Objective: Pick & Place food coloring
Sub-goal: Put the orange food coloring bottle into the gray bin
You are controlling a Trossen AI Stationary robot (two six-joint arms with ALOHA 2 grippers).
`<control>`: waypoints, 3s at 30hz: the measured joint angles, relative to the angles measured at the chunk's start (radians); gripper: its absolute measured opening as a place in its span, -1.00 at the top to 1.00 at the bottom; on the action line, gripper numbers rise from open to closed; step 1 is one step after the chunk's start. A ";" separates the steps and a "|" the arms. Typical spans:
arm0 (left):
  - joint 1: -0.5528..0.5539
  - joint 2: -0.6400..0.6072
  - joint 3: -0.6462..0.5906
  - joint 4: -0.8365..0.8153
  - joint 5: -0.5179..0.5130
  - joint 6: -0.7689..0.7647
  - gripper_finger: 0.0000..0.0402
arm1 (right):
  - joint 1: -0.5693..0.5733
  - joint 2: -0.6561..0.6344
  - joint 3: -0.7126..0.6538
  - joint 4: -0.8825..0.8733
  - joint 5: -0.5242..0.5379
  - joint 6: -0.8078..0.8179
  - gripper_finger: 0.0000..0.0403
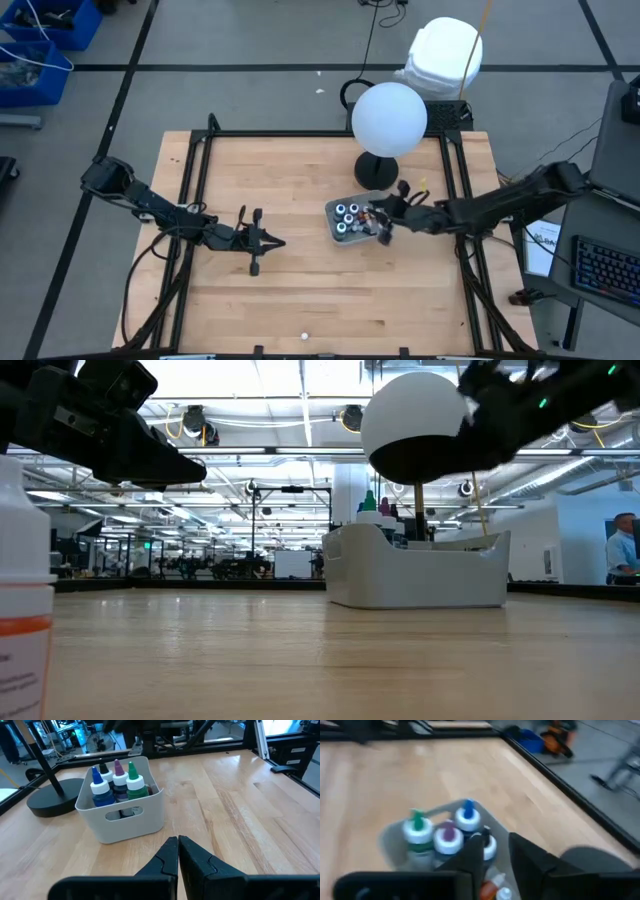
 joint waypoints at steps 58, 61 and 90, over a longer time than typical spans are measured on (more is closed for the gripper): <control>-0.324 0.748 1.195 -0.999 0.222 -0.278 -0.17 | 0.071 -0.580 -0.394 0.239 -0.311 -0.246 1.00; -0.309 0.762 1.195 -1.021 0.211 -0.286 -0.26 | 0.071 -0.581 -0.394 0.237 -0.310 -0.247 1.00; -0.277 0.822 1.195 -1.103 0.302 -0.319 0.09 | 0.072 -0.580 -0.393 0.226 -0.309 -0.249 1.00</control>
